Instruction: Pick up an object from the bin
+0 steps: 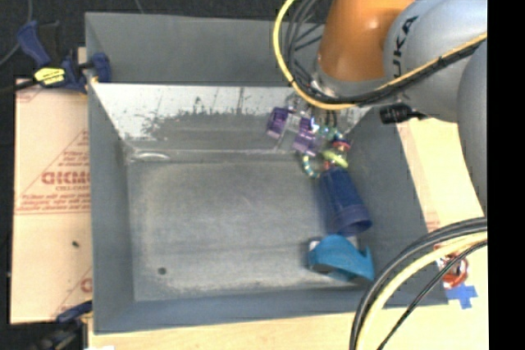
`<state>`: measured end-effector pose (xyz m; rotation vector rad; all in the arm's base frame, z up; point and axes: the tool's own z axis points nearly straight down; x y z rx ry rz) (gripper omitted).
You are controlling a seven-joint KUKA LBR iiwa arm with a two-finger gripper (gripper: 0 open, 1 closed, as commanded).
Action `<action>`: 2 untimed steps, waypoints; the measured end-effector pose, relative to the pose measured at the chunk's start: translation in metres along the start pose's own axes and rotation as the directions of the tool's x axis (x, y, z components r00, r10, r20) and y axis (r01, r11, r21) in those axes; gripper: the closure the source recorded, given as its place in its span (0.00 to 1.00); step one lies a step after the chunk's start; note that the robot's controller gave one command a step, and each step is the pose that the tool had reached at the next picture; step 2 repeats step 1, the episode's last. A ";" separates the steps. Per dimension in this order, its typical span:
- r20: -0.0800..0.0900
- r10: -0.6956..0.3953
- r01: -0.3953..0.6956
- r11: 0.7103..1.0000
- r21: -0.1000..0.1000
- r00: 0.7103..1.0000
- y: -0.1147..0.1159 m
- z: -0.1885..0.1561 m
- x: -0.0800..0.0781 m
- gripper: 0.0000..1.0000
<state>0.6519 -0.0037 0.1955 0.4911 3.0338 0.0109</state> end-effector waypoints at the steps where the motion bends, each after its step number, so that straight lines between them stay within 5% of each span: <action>1: 0.004 -0.027 0.027 1.000 -0.002 1.000 0.004 -0.048 -0.002 1.00; 2: 0.004 -0.027 0.027 1.000 -0.002 1.000 0.004 -0.048 -0.002 1.00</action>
Offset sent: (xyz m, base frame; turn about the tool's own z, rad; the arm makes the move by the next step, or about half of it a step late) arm -0.0083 0.0046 0.1077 -0.0439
